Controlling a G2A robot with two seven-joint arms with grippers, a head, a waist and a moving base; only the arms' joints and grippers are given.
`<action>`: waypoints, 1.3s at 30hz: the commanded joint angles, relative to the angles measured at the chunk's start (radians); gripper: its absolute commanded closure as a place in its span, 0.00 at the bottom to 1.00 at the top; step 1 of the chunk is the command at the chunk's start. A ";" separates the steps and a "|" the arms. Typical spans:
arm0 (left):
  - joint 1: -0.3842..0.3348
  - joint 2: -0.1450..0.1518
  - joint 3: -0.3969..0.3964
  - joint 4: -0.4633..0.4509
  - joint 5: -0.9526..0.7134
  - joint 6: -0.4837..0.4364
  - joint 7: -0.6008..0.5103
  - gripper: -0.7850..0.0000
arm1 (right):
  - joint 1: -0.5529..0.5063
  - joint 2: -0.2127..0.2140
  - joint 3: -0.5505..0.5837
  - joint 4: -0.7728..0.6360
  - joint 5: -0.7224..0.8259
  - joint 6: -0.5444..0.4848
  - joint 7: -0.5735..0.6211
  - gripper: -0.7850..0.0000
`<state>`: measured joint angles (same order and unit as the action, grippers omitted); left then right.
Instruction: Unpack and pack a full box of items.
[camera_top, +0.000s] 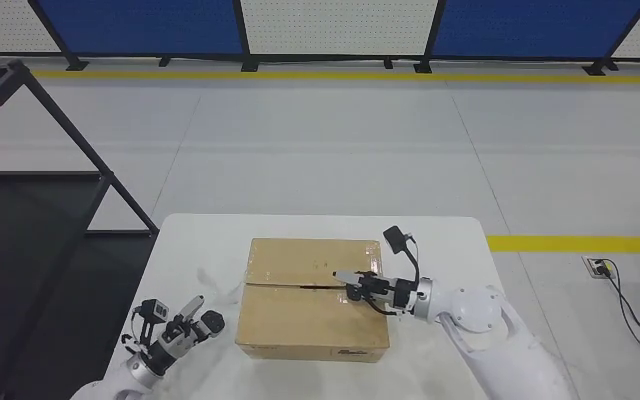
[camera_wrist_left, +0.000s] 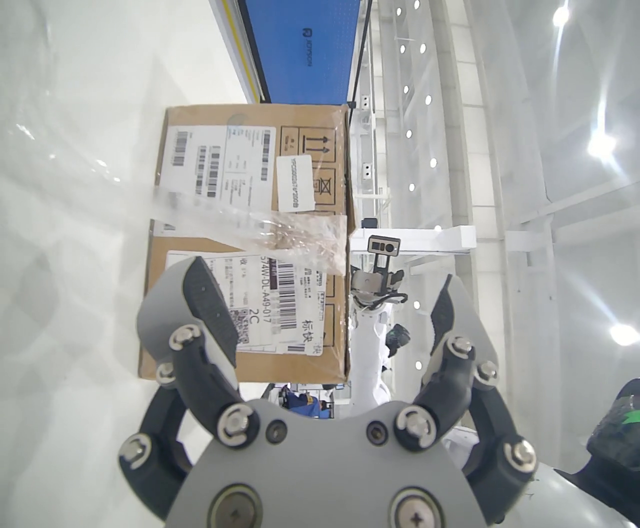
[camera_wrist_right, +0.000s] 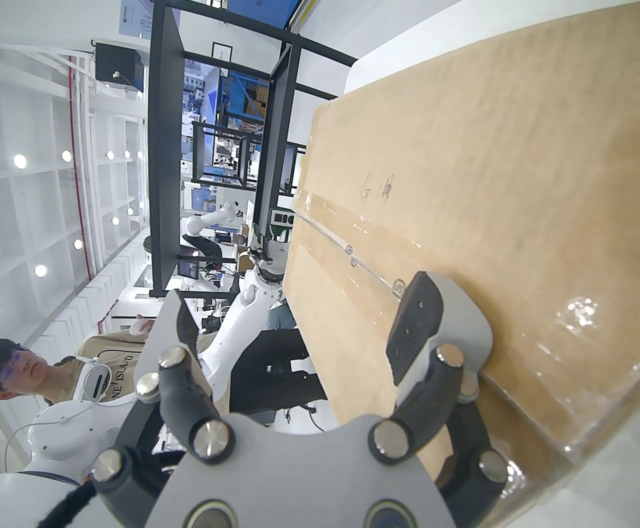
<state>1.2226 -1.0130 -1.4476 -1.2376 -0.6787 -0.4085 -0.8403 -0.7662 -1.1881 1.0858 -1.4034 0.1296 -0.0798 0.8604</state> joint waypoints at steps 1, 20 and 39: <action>-0.022 -0.007 0.021 0.036 -0.032 0.010 -0.002 0.00 | -0.001 0.001 0.006 0.001 0.001 -0.001 0.002 0.00; -0.054 -0.032 0.074 0.042 -0.041 0.079 0.130 0.00 | -0.010 0.004 0.021 -0.001 0.007 -0.009 0.010 0.00; -0.055 -0.067 0.138 -0.002 -0.034 0.138 0.237 0.00 | -0.004 0.004 0.020 0.000 0.008 -0.006 0.012 0.00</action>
<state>1.1598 -1.0795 -1.3068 -1.2373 -0.7192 -0.2656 -0.6155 -0.7713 -1.1839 1.1069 -1.4027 0.1372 -0.0859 0.8712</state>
